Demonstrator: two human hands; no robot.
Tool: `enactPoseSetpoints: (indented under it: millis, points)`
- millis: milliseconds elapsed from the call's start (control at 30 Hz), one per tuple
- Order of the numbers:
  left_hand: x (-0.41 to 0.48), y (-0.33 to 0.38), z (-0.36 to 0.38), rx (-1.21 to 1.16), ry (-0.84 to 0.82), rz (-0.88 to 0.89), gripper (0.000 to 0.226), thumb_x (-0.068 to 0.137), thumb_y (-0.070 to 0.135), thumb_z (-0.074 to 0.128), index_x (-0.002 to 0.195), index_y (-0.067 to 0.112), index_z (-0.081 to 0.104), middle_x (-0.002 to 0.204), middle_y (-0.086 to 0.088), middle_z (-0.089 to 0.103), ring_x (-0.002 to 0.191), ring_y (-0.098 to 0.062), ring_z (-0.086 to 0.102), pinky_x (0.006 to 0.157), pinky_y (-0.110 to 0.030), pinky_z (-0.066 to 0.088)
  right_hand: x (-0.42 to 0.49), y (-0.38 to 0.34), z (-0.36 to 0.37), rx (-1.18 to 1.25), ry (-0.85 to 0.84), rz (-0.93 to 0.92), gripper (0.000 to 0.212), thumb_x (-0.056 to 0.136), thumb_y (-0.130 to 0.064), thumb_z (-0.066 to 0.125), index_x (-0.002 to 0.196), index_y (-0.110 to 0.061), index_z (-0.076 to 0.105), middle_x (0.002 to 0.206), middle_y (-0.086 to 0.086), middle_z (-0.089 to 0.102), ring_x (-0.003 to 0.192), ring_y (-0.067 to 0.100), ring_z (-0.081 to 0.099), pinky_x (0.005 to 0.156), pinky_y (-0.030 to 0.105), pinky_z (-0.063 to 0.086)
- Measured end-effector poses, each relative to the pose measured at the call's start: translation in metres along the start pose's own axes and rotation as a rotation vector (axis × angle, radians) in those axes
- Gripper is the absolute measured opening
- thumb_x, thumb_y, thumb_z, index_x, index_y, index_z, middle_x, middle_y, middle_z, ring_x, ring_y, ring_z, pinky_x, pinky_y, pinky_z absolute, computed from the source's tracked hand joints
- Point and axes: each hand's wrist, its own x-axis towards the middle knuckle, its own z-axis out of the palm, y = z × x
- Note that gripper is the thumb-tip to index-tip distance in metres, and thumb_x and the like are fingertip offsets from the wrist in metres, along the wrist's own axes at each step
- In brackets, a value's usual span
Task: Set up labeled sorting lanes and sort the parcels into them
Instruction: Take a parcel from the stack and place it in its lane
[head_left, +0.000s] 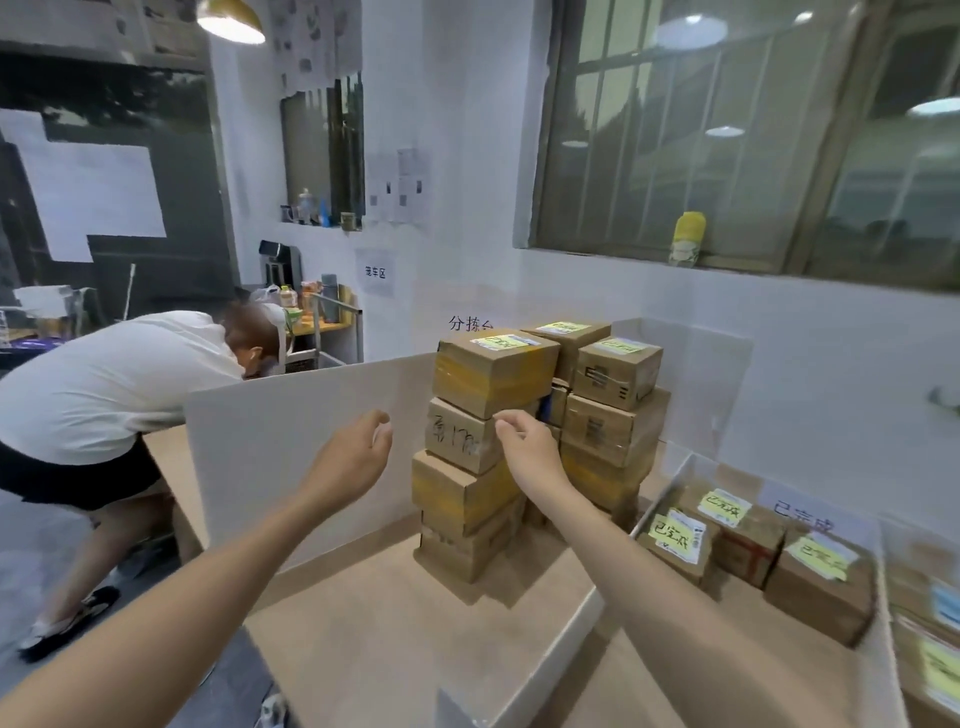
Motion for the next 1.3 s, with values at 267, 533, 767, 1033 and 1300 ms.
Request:
enactPoseSetpoints:
  millis: [267,533,767,1033,1300]
  points:
    - [0.076,-0.049,0.007,-0.020,-0.105,0.108,0.038,0.101,0.026,0.036,0.129,0.007,0.052,0.131,-0.012,0.055,0.121,-0.025,0.049,0.099,-0.035,0.037,0.040,-0.004,0.039,-0.026,0.137,0.089,0.032,0.102,-0.024,0.039,0.128,-0.018,0.056,0.123,-0.003,0.058,0.107,0.009,0.049,0.085,0.023,0.039]
    - [0.110,-0.057,0.025,-0.128,-0.179,0.179,0.037,0.102,0.023,0.035,0.130,0.004,0.050,0.130,-0.012,0.054,0.121,-0.024,0.049,0.099,-0.031,0.036,0.065,0.003,0.054,-0.072,0.225,0.157,0.032,0.102,-0.025,0.039,0.127,-0.018,0.057,0.123,-0.004,0.057,0.107,0.008,0.047,0.091,0.024,0.039]
    - [0.148,-0.049,0.048,-0.192,-0.166,0.204,0.032,0.101,0.019,0.037,0.121,0.001,0.055,0.121,-0.015,0.058,0.111,-0.025,0.051,0.084,-0.025,0.032,0.097,0.015,0.041,-0.060,0.256,0.176,0.030,0.101,-0.027,0.039,0.125,-0.021,0.057,0.115,-0.008,0.054,0.110,0.011,0.047,0.095,0.030,0.043]
    - [0.191,-0.035,0.061,-0.204,-0.134,0.201,0.036,0.100,0.020,0.037,0.128,0.001,0.050,0.130,-0.016,0.053,0.121,-0.027,0.047,0.099,-0.033,0.034,0.138,0.027,0.027,0.022,0.321,0.176,0.031,0.102,-0.024,0.039,0.128,-0.020,0.056,0.125,-0.003,0.054,0.107,0.008,0.045,0.088,0.025,0.040]
    - [0.231,-0.025,0.067,-0.265,-0.095,0.197,0.033,0.099,0.017,0.040,0.124,0.001,0.053,0.126,-0.017,0.057,0.117,-0.028,0.050,0.096,-0.035,0.036,0.163,0.027,0.027,0.106,0.376,0.190,0.030,0.101,-0.025,0.041,0.128,-0.022,0.054,0.115,-0.007,0.052,0.105,0.009,0.049,0.084,0.025,0.044]
